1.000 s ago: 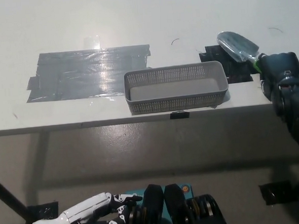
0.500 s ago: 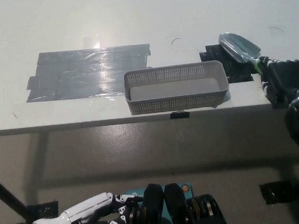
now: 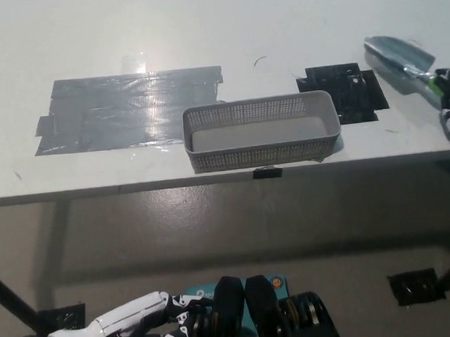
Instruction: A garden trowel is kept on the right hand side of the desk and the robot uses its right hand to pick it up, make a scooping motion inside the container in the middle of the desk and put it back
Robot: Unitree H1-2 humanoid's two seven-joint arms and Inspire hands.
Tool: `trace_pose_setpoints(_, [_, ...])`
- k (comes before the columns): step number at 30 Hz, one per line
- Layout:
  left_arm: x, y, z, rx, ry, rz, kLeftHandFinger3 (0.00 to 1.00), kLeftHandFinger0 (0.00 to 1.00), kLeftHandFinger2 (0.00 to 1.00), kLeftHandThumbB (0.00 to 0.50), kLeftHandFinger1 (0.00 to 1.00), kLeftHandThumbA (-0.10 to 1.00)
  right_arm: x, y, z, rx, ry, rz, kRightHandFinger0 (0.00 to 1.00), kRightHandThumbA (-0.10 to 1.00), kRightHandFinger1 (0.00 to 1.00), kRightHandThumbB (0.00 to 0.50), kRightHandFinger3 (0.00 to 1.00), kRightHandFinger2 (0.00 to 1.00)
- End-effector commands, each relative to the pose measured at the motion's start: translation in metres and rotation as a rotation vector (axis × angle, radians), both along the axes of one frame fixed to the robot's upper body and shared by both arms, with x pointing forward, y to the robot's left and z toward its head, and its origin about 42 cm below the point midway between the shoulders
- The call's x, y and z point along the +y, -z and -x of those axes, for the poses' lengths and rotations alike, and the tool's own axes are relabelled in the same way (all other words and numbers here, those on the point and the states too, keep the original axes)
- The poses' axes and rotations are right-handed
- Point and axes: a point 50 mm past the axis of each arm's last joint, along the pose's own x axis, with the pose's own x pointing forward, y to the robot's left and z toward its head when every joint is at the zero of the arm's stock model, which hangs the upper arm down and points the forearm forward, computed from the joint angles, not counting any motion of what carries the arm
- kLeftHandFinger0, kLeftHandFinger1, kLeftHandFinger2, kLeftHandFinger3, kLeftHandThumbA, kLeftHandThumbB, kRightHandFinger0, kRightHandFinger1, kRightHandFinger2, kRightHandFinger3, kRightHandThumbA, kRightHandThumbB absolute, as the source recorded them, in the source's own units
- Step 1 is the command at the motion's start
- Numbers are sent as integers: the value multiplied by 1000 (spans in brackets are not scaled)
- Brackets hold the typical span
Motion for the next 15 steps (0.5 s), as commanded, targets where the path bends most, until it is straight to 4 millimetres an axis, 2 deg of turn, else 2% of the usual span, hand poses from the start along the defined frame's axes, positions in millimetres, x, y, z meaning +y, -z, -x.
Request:
trace_pose_setpoints(1, [8,-7,-3,5,14,-23,1000,1000,1000,500,1000,1000,-11,-62,-11,-204,-75,-34,0,-100,118,0,96,487])
trace_pose_setpoints(2, [8,-8,-3,1,16,-30,1000,1000,1000,500,1000,1000,-10,-67,-10,-215,-93,-36,0,-100,94,36,259,450])
trace_pose_setpoints(3, [8,-8,-3,0,17,-32,1000,1000,1000,500,1000,1000,-10,-70,-9,-220,-102,-36,0,-100,22,4,318,365])
trace_pose_setpoints(4, [8,-8,-3,1,19,-34,1000,1000,1000,500,1000,1000,-11,-68,-8,-218,-102,-38,0,-100,4,0,319,350])
trace_pose_setpoints(6, [8,-6,-2,1,17,-39,1000,1000,1000,500,1000,1000,-9,-79,-6,-255,-160,-49,0,-100,0,0,119,335])
trace_pose_setpoints(7, [8,-6,-2,-1,15,-40,1000,1000,1000,500,1000,1000,-9,-81,-5,-263,-180,-45,0,-100,4,0,70,379])
trace_pose_setpoints(8, [8,-6,-2,-2,14,-41,1000,1000,1000,500,1000,1000,-8,-90,-2,-285,-237,-39,0,-100,46,0,38,438])
trace_pose_setpoints(10, [8,-6,-2,0,16,-41,1000,1000,1000,500,1000,1000,-5,-98,3,-304,-290,-38,0,-100,69,0,40,473])
trace_pose_setpoints(11, [8,-6,-2,0,16,-41,1000,1000,1000,500,1000,1000,-4,-101,6,-304,-305,-38,0,-100,139,0,123,528])
trace_pose_setpoints(13, [11,-8,-4,1,17,-45,1000,1000,1000,500,1000,1000,1,-107,12,-314,-347,-50,0,-100,207,0,272,623])
trace_pose_setpoints(15, [11,-7,-3,2,14,-47,1000,1000,1000,500,1000,1000,4,-111,20,-327,-380,-60,0,-100,186,5,434,544])
